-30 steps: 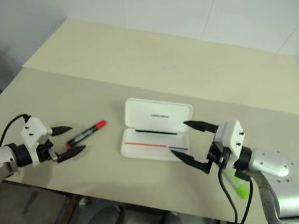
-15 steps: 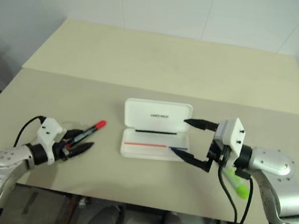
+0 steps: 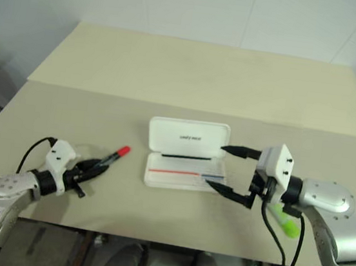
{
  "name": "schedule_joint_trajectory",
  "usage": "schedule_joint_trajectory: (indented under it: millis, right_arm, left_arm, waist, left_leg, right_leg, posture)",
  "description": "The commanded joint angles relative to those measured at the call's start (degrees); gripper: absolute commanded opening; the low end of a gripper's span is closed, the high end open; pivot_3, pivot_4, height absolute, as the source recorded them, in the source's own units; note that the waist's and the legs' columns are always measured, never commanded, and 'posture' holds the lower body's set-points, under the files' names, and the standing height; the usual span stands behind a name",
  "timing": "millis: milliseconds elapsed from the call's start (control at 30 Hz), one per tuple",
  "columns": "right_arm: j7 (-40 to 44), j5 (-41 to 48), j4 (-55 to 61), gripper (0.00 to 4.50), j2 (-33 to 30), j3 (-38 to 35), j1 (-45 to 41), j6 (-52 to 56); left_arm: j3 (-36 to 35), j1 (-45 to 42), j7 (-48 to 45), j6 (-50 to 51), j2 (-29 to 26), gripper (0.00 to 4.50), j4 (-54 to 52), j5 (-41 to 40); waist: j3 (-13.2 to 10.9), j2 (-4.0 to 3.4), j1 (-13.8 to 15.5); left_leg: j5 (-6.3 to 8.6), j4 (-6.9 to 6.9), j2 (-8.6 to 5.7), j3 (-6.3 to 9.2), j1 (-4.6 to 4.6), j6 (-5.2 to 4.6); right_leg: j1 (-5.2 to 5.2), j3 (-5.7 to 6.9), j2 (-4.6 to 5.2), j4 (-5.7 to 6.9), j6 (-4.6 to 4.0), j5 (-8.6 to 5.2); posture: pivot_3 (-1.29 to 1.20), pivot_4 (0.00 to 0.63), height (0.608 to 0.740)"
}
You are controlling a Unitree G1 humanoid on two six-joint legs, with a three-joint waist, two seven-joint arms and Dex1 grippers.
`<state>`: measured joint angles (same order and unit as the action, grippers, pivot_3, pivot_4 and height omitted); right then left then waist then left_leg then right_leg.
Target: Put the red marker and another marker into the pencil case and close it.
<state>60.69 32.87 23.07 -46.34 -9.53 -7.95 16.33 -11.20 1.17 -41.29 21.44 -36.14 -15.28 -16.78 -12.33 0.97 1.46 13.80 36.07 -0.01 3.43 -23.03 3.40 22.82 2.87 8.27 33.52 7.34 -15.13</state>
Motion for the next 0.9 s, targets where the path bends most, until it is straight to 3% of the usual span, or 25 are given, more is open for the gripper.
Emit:
schedule_joint_trajectory:
  millis: [33,467,767,900]
  right_arm:
    - [1.0,1.1,0.9,4.50,-1.1,-2.8,0.5,-0.8]
    - [-0.8,0.5,2.2,4.50,-0.1,-3.9,2.8,-0.9]
    - [-4.4,0.6,5.7,4.50,1.0,-5.0,5.9,-0.8]
    - [-6.0,0.6,7.5,4.50,1.4,-5.9,7.7,-0.7]
  left_arm:
    - [-0.8,-0.3,-2.6,-3.2,-1.3,0.65,-3.3,-1.8]
    - [5.6,-7.8,-13.6,-6.8,-4.2,0.65,-3.7,-3.4]
    - [17.0,-22.4,-18.5,-4.3,-3.1,0.65,3.1,-0.4]
    - [20.9,-29.2,-18.3,-3.8,-0.8,0.65,9.2,2.5]
  waist:
    - [0.0,0.00,0.0]
    - [0.0,0.00,0.0]
    - [0.0,0.00,0.1]
    - [0.0,0.01,0.0]
  left_leg:
    - [0.00,0.00,0.00,-0.01,0.01,0.00]
    - [0.00,0.02,0.02,-0.08,0.01,-0.01]
    - [-0.01,0.04,0.01,-0.07,0.00,-0.02]
    - [-0.01,0.03,0.01,-0.06,0.00,-0.02]
  right_leg:
    - [0.00,0.00,0.00,0.00,-0.01,-0.01]
    - [0.00,-0.03,0.00,-0.02,-0.11,-0.04]
    - [-0.01,-0.03,0.00,0.01,0.14,0.09]
    - [0.00,-0.03,-0.04,0.01,0.77,0.44]
  posture:
    - [0.00,0.150,0.740]
    - [0.00,0.150,0.740]
    - [0.00,0.150,0.740]
    - [0.00,0.150,0.740]
